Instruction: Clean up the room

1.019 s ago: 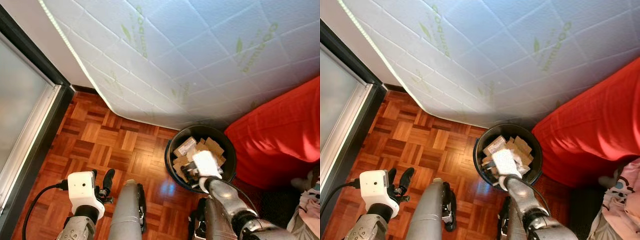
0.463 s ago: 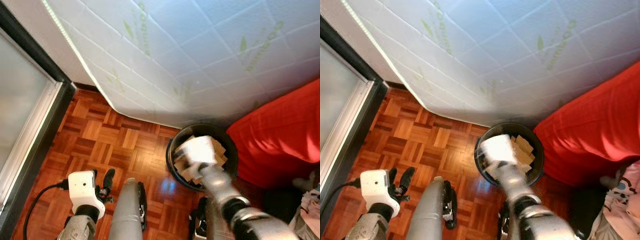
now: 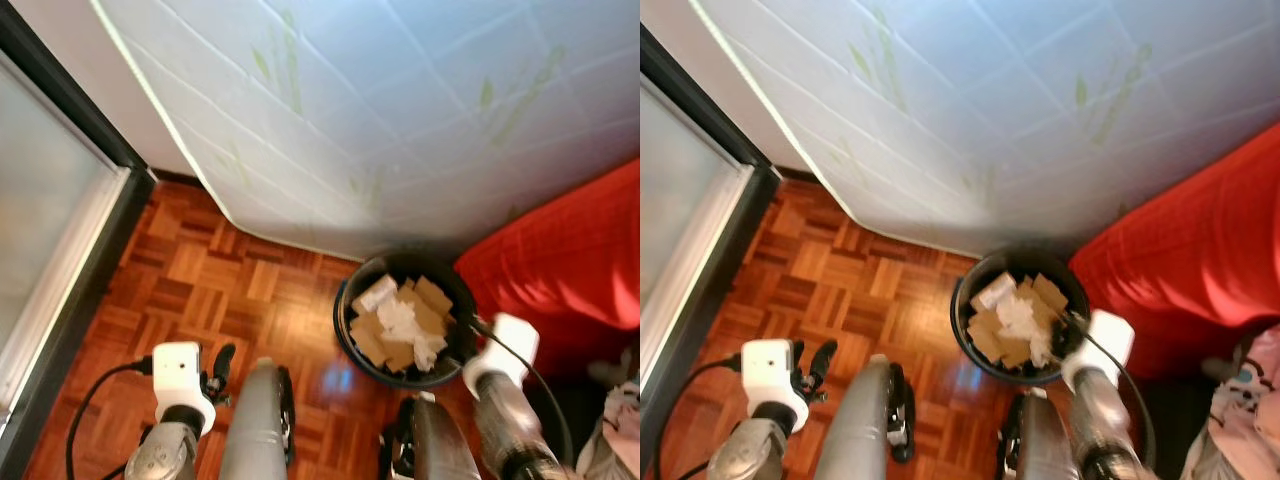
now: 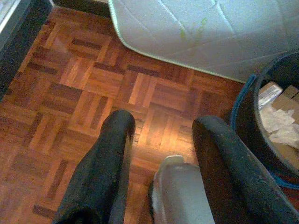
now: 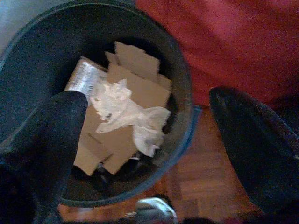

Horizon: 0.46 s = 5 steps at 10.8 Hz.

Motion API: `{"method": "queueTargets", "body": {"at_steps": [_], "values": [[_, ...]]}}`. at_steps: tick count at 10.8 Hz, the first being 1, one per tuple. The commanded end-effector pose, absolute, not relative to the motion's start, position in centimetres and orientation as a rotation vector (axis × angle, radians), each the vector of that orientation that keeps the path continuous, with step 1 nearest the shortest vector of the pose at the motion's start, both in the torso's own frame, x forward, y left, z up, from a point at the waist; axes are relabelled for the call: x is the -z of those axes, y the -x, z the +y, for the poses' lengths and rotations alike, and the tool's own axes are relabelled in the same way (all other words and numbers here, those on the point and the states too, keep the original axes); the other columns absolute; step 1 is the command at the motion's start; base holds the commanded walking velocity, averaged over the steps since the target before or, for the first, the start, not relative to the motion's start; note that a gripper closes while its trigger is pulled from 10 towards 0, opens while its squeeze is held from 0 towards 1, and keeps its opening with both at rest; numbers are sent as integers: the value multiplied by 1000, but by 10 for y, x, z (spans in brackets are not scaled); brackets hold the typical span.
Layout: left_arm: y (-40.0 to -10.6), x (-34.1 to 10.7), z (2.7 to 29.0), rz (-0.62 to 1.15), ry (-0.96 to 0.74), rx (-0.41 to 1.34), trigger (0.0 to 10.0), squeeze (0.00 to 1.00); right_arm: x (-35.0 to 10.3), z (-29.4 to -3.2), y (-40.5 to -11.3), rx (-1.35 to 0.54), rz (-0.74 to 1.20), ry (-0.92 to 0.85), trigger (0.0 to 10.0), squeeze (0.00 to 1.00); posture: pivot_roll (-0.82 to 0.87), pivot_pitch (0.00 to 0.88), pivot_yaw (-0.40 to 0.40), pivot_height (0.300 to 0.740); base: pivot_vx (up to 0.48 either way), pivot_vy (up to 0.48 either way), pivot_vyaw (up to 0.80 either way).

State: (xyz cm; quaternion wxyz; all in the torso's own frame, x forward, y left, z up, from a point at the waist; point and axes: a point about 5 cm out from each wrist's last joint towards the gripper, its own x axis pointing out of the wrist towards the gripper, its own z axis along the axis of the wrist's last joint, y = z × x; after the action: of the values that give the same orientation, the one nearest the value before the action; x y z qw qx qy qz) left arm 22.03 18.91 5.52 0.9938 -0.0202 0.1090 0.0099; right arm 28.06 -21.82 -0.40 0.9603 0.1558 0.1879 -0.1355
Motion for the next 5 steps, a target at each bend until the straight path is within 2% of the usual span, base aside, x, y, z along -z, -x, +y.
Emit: {"method": "queueTargets", "body": {"at_steps": [1, 4, 5], "values": [[-213, -37, 198, 284, 26, -38, 10000, 0, 18, -221, -264, 296, 421, -330, 10000, 0, 141, 231, 27, 691, 0, 0, 0], [-219, -4, 204, 384, -7, -24, 10000, 0, 32, -205, -249, 283, 460, -361, 10000, 0, 112, 129, 45, 740, 0, 0, 0], [-221, 0, 204, 394, -8, -22, 10000, 0, 33, -204, -248, 284, 466, -366, 10000, 0, 103, 108, 46, 740, 0, 0, 0]]}}
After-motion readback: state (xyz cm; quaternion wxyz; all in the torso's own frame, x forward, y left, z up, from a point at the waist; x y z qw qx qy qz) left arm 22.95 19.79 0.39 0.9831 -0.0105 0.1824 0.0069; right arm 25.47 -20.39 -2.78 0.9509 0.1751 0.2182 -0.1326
